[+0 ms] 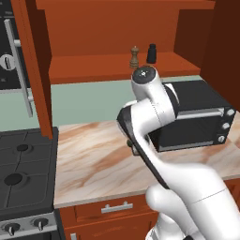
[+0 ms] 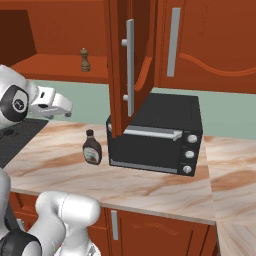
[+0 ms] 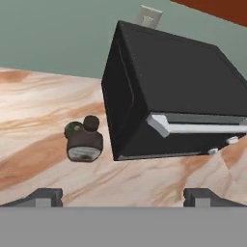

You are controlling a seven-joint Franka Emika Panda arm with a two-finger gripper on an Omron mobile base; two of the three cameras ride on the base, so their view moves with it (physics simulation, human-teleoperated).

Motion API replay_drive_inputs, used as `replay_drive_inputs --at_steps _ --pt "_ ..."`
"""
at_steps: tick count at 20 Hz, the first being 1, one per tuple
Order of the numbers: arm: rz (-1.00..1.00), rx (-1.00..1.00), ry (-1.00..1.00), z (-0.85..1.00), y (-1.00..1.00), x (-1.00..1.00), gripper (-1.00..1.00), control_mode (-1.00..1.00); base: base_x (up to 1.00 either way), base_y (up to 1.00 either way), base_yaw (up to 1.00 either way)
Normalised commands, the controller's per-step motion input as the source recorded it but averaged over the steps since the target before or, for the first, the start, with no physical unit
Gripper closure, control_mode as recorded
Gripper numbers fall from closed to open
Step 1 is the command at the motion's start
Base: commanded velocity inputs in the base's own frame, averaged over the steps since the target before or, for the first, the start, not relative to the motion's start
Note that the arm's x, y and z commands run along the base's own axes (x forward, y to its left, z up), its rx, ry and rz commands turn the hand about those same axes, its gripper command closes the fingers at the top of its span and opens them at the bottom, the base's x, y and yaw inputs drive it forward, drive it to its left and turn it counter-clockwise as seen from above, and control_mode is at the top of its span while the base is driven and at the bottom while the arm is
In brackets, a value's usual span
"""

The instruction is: There are various items on the counter. Only move the condiments/shakers into the cabinet.

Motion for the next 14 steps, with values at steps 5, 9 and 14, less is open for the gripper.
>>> replay_drive_inputs --at_steps 5,9,14 --pt "-0.25 0.00 0.05 -0.41 0.17 0.18 -1.00 -1.00 0.00 0.00 0.00" --pt "-0.34 0.00 0.00 -0.39 0.36 0.48 -1.00 -1.00 0.00 0.00 0.00" --pt "-0.35 0.00 -0.05 -0.38 0.35 0.61 -1.00 -1.00 0.00 0.00 0.00"
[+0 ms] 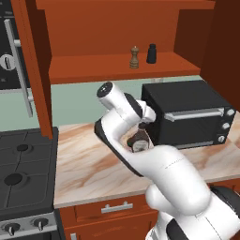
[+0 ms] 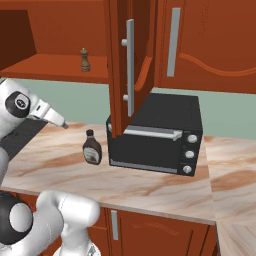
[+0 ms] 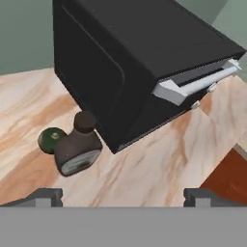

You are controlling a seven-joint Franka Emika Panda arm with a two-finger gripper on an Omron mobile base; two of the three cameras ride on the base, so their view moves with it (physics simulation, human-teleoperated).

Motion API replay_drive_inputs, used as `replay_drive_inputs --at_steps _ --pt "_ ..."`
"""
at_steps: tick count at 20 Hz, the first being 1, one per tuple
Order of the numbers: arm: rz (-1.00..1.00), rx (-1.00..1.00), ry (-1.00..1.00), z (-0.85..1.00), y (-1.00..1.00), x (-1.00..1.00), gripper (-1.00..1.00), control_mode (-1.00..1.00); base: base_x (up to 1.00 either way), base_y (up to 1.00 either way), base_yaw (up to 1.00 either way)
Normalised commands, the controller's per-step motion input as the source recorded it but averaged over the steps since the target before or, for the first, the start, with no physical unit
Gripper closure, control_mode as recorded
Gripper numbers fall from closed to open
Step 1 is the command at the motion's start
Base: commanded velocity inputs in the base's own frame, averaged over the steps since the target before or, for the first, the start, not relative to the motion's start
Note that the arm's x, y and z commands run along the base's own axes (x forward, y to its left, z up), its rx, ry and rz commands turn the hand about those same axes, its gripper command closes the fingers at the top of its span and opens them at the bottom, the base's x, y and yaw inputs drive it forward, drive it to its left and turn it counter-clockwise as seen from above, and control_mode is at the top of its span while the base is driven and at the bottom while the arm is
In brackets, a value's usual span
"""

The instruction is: There are various items on the counter. Only move the condiments/shakers into the cabinet.

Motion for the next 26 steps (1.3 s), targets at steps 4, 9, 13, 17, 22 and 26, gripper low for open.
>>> replay_drive_inputs --at_steps 4,9,13,17,22,26 --pt "-0.29 0.00 -0.11 -0.37 0.23 0.65 -1.00 -1.00 0.00 0.00 0.00" --pt "-0.24 -0.02 -0.15 -0.39 0.05 0.54 -1.00 -1.00 0.00 0.00 0.00" --pt "-0.17 -0.05 -0.17 -0.42 0.00 0.36 -1.00 -1.00 0.00 0.00 0.00" --pt "-0.13 -0.01 -0.15 -0.41 0.00 0.24 -1.00 -1.00 0.00 0.00 0.00" --pt "-0.11 0.00 -0.13 -0.39 -0.04 0.28 -1.00 -1.00 0.00 0.00 0.00" --pt "-0.11 0.00 -0.16 -0.32 -0.11 0.11 -1.00 -1.00 0.00 0.00 0.00"
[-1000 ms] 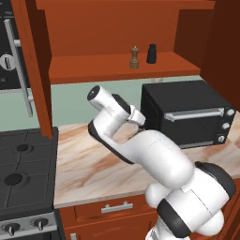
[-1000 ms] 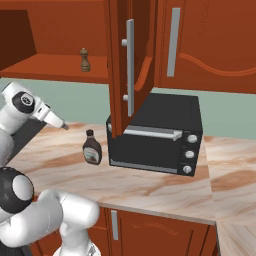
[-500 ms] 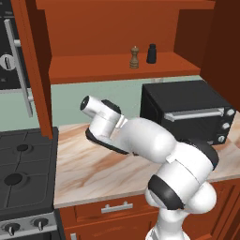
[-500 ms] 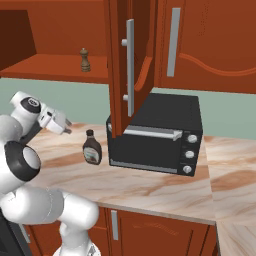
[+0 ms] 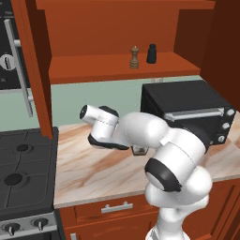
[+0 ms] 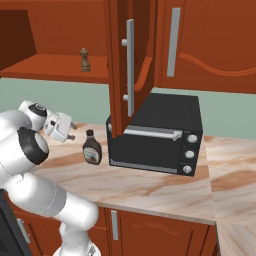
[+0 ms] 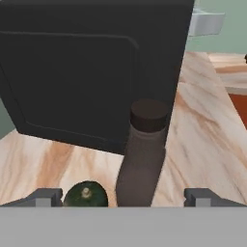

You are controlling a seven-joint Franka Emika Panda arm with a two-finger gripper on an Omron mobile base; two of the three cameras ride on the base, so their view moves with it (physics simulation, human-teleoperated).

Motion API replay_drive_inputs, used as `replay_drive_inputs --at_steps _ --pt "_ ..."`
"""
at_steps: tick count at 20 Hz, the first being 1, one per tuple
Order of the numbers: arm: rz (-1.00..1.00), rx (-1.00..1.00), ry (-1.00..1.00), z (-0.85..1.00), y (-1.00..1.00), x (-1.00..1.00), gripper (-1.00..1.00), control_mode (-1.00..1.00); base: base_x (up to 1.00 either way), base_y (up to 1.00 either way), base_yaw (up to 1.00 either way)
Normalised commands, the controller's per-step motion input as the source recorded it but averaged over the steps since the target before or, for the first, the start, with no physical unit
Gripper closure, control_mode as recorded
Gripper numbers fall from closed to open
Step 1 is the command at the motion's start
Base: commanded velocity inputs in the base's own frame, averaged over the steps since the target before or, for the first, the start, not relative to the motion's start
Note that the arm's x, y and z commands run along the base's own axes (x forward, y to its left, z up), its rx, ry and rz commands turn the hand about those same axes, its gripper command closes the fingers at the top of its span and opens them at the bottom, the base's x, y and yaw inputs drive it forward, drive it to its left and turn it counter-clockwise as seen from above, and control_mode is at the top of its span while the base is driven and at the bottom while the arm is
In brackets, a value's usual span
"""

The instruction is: There are various items on the counter. Only move the condiments/shakers into the cabinet.

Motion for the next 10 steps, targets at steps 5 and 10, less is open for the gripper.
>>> replay_drive_inputs --at_steps 5,10 --pt "-0.16 0.00 -0.06 -0.11 -0.20 0.00 -1.00 -1.00 0.00 0.00 0.00" --pt "-0.15 0.00 0.00 0.00 -0.30 -0.01 -1.00 -1.00 0.00 0.00 0.00"
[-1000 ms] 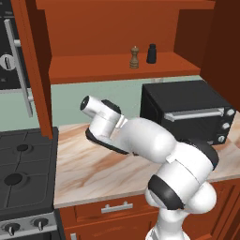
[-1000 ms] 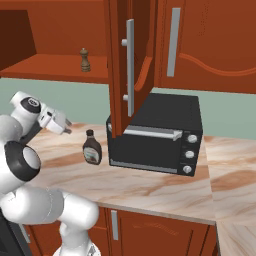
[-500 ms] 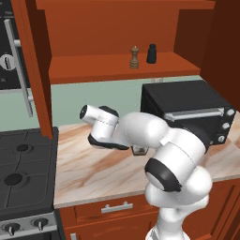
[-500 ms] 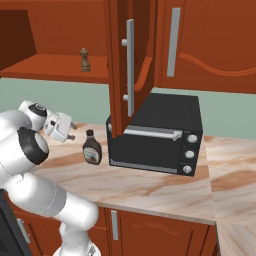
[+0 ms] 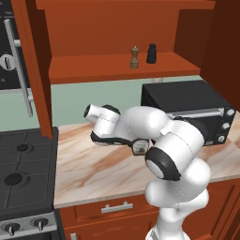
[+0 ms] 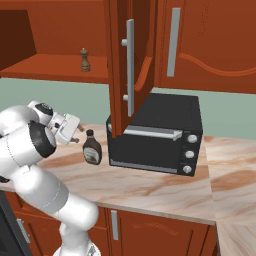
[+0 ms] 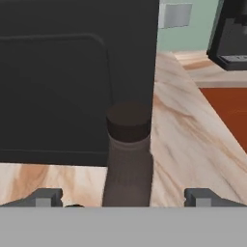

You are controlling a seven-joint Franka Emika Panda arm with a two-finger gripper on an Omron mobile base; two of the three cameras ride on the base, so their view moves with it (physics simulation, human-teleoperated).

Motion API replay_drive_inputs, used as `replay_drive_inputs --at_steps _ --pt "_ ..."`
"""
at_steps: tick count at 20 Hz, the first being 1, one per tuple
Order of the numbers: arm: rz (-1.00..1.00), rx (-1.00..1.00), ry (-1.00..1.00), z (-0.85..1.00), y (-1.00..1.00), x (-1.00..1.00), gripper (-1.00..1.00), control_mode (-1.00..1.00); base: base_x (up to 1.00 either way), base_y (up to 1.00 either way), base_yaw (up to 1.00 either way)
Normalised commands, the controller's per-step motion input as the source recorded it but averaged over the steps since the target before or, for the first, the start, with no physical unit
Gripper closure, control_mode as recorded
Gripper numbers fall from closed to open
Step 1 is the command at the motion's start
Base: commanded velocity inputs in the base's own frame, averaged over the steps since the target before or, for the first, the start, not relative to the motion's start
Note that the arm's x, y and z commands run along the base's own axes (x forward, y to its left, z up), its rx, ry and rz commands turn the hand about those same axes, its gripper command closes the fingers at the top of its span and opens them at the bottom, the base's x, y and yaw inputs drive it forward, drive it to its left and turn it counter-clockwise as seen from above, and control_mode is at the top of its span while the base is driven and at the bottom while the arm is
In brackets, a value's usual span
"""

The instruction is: There are various items on the counter. Only move the condiments/shakers into the cabinet.

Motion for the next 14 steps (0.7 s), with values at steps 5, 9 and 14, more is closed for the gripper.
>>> replay_drive_inputs --at_steps 5,9,14 --pt "-0.13 0.00 0.00 0.00 -0.27 -0.01 -1.00 -1.00 0.00 0.00 0.00" --pt "-0.12 0.00 0.01 -0.02 -0.21 -0.06 -1.00 -1.00 0.00 0.00 0.00" --pt "-0.07 0.00 0.01 -0.13 -0.03 0.02 -1.00 -1.00 0.00 0.00 0.00"
